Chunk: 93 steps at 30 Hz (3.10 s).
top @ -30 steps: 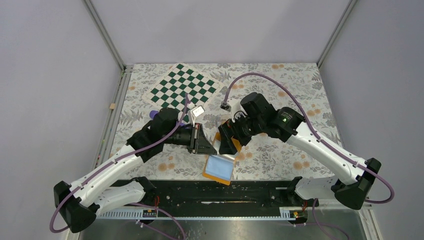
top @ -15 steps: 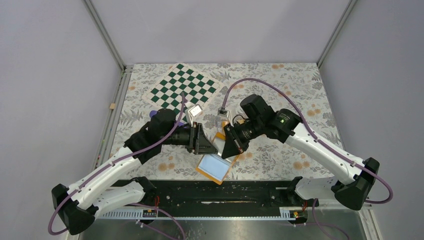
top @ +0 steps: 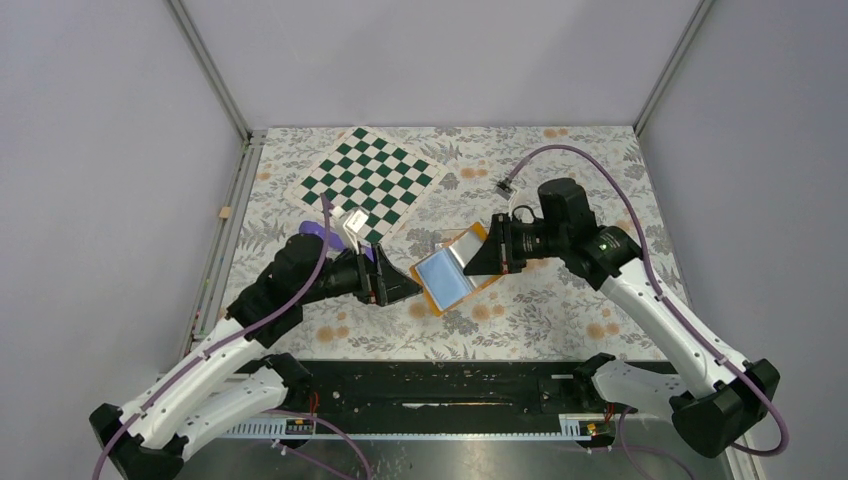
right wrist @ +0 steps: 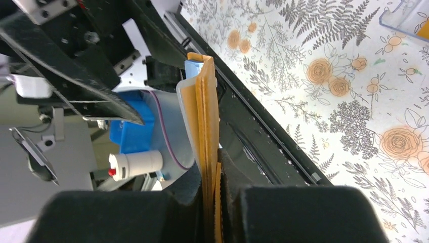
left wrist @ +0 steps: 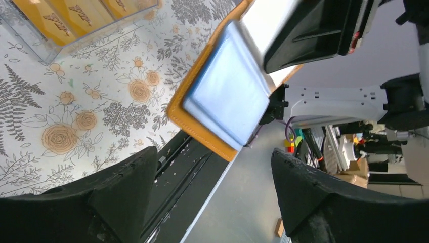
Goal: Put the credit cards into the card holder
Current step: Open the card holder at the center of the board, then place the card holder at the center of the board.
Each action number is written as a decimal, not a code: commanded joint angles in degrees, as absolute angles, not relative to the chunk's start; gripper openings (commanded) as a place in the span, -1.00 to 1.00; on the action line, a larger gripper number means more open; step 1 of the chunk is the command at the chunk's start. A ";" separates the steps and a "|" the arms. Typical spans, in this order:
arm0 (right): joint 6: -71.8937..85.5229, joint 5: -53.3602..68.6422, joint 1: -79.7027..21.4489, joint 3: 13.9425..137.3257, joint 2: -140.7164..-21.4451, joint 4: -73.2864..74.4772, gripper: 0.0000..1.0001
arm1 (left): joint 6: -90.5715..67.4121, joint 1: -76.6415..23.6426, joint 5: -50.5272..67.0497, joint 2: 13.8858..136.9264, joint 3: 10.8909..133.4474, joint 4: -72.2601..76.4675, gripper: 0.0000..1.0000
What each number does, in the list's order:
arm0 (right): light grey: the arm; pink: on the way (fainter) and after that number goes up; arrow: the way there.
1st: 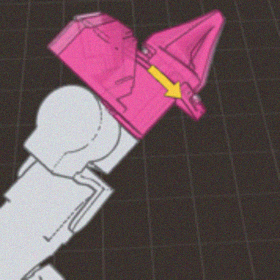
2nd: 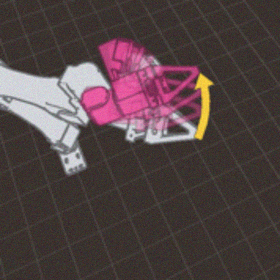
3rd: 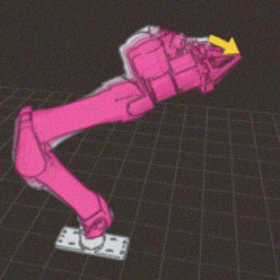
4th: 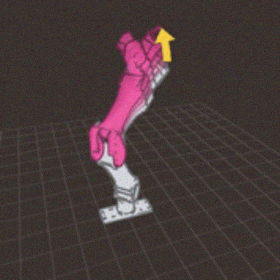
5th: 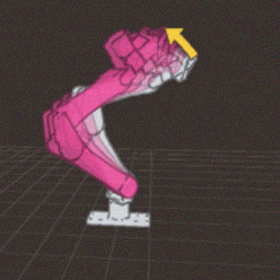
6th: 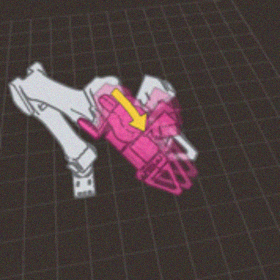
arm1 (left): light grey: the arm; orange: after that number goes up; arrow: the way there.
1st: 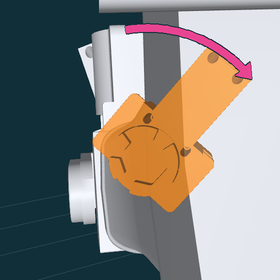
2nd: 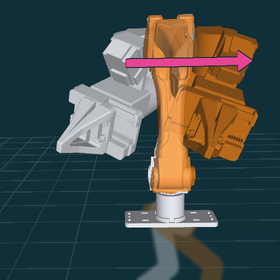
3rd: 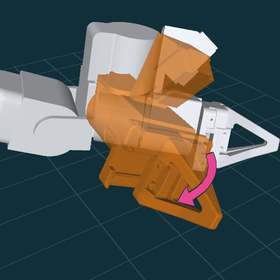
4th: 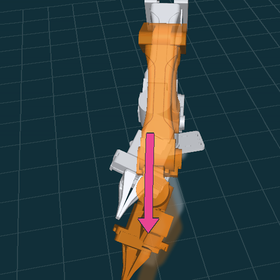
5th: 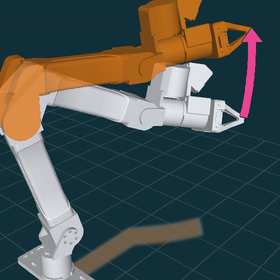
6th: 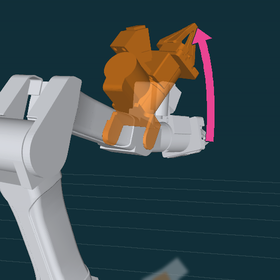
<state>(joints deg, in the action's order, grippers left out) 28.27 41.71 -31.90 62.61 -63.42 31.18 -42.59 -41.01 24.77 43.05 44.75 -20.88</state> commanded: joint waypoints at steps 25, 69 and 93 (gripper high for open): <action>48.17 43.98 -30.02 51.22 -56.01 10.75 -0.57 | -60.70 -38.32 35.05 51.24 35.27 15.35 -1.00; 34.40 40.59 -29.53 51.18 -62.34 26.54 -1.00 | -43.42 -38.32 15.64 45.66 44.60 -24.54 0.53; 37.90 31.89 -28.71 38.24 -75.59 15.43 -1.00 | -43.26 -38.28 17.90 46.10 44.73 -25.30 0.54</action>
